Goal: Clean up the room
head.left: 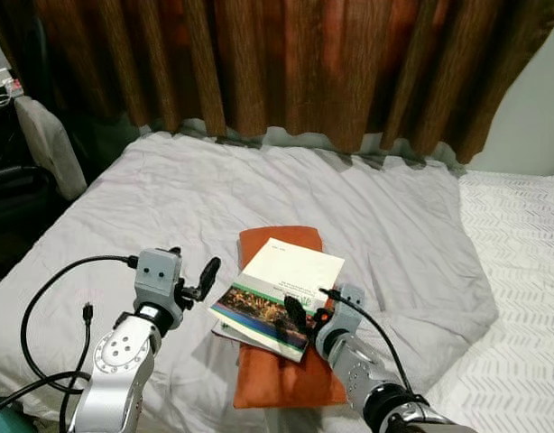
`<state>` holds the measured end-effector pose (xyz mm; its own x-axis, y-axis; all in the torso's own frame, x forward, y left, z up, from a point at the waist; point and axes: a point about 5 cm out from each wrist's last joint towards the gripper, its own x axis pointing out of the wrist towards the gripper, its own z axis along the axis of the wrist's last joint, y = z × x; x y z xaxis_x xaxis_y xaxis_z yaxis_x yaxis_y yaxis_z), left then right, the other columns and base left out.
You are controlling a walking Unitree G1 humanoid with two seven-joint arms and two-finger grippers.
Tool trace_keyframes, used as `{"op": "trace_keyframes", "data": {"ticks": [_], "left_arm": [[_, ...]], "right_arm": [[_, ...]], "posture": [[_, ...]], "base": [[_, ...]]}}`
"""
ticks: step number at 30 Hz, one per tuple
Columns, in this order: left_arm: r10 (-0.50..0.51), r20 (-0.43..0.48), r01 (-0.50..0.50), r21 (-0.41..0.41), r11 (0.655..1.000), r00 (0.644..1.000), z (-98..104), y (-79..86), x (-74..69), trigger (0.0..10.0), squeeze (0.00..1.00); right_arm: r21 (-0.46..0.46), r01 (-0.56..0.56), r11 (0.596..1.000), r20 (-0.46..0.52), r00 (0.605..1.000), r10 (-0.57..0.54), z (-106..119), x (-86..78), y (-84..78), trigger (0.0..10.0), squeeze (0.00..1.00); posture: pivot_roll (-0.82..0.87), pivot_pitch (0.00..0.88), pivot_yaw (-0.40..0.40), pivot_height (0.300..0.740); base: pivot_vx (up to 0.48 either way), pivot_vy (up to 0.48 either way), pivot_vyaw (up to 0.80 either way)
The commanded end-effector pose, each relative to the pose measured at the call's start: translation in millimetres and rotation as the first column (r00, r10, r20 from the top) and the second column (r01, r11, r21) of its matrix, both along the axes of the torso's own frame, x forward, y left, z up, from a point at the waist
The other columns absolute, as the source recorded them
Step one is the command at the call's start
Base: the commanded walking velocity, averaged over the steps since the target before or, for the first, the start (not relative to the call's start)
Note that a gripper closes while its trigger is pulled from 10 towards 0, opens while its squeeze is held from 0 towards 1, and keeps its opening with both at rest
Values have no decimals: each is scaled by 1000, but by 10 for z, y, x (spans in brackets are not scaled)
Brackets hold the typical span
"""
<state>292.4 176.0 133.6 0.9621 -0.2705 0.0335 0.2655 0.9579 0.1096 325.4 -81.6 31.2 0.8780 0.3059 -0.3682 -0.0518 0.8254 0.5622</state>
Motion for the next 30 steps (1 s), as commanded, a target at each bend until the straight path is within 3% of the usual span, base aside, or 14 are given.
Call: {"op": "trace_keyframes", "data": {"ticks": [1,5,11,13,16,19,21,23,25,27,30], "left_arm": [[-10,-9,10,7,1000,1000,-14,-34,-37,10000,0],[-26,-34,27,19,999,999,-68,-54,-59,10000,0],[-85,-186,82,-21,996,979,-359,-136,-127,10000,0],[-133,-294,114,-81,990,946,-585,-231,-150,10000,0],[-157,-357,121,-123,985,921,-714,-314,-158,10000,0],[-164,-368,118,-144,983,915,-731,-358,-153,10000,0],[-163,-360,121,-139,983,919,-715,-361,-156,10000,0],[-161,-359,120,-135,984,919,-718,-344,-164,10000,0],[-161,-359,120,-135,984,919,-718,-344,-164,10000,0],[-159,-370,123,-120,985,915,-769,-301,-213,10000,0],[-159,-379,126,-112,986,912,-802,-293,-251,10000,0]], "right_arm": [[55,6,998,-46,999,-4,-42,-31,32,10000,0],[97,-8,995,-63,998,14,-46,-41,70,10000,0],[106,21,994,-112,994,-9,-94,-66,40,10000,0],[90,21,996,-132,991,-9,-137,-98,25,10000,0],[84,27,996,-141,990,-15,-158,-113,8,10000,0],[64,24,998,-121,993,-16,-132,-88,-8,10000,0],[-2,-51,999,-1,999,51,8,2,31,10000,0],[-17,-70,997,56,996,71,83,45,47,10000,0],[-17,-70,997,56,996,71,83,45,47,10000,0],[-38,-44,998,116,992,48,137,73,-8,10000,0],[-78,-26,997,106,994,35,76,31,-52,10000,0]], "posture": [[182,131,-29,740],[182,133,-35,740],[186,145,-52,740],[179,149,-57,740],[173,147,-59,740],[167,144,-62,740],[162,142,-63,740],[155,138,-62,740],[155,138,-62,740],[149,131,-65,740],[146,123,-69,740]], "base": [[0,0,0],[0,0,0],[0,0,0],[0,0,0],[0,0,0],[0,0,0],[0,0,0],[0,0,0],[0,0,0],[0,0,0],[0,0,0]]}}
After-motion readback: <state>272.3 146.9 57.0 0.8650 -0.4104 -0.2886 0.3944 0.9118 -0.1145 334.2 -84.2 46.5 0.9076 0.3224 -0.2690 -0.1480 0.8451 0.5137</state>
